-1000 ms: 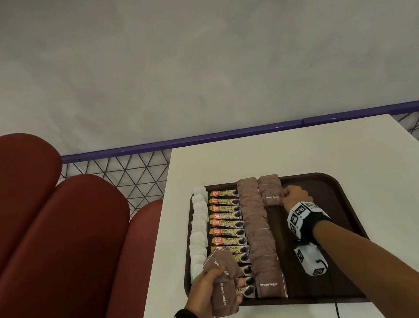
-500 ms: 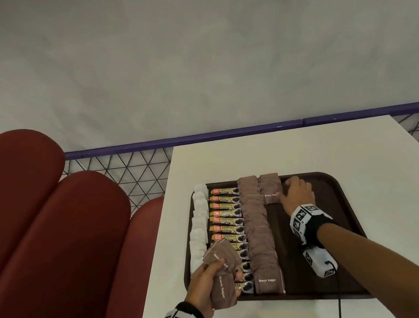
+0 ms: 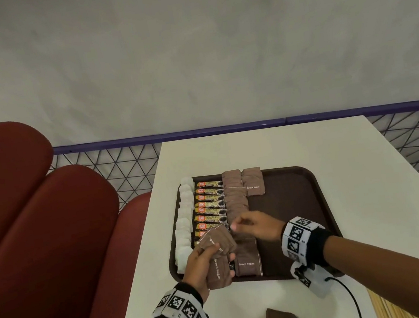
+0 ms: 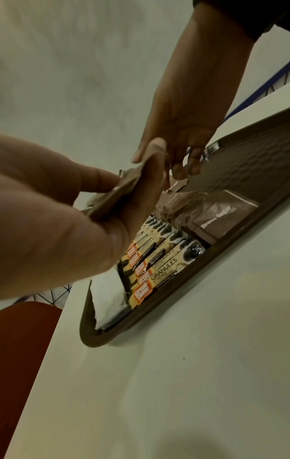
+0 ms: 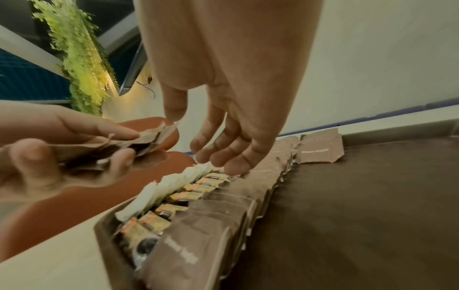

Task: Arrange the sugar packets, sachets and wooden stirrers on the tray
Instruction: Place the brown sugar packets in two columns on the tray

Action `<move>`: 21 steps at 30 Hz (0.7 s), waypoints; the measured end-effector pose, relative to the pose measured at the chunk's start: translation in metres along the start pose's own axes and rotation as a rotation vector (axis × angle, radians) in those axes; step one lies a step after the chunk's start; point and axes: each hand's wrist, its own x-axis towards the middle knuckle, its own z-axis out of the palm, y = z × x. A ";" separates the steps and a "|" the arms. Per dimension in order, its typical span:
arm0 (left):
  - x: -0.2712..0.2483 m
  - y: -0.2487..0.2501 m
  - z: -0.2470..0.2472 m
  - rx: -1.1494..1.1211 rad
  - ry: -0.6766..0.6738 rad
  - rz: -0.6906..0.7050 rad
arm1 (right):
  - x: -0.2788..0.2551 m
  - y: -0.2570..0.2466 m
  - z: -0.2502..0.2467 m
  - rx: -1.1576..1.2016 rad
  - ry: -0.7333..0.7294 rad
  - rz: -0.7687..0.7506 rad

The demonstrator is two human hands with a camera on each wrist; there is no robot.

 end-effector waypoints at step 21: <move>-0.002 0.000 0.006 -0.056 0.022 0.020 | -0.004 -0.001 -0.007 0.342 0.124 0.107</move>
